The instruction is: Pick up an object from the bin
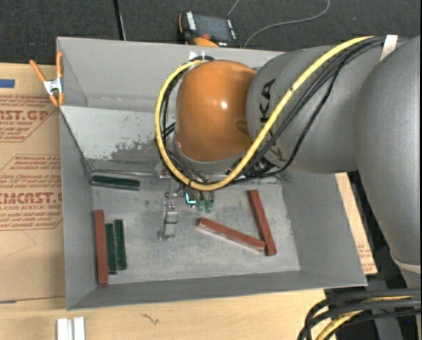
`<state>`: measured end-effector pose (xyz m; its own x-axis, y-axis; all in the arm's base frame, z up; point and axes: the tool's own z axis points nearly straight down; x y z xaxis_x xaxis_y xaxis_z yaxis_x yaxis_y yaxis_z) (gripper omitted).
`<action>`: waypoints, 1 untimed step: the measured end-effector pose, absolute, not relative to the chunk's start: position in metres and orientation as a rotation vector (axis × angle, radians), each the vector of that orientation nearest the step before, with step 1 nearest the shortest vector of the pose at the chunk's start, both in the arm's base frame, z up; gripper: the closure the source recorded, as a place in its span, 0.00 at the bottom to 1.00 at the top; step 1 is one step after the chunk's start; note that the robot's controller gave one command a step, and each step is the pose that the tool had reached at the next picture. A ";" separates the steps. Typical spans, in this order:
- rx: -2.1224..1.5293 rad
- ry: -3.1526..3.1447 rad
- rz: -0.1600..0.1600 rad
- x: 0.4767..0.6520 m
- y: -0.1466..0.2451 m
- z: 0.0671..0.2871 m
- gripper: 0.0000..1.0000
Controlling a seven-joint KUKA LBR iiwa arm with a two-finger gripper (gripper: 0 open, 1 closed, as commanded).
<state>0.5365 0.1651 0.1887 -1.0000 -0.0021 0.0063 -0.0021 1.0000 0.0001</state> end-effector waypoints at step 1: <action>-0.147 -3.137 0.004 0.507 0.091 0.194 0.00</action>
Offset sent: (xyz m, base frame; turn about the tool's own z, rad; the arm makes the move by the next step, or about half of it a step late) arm -0.0287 -0.0710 0.0062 0.0902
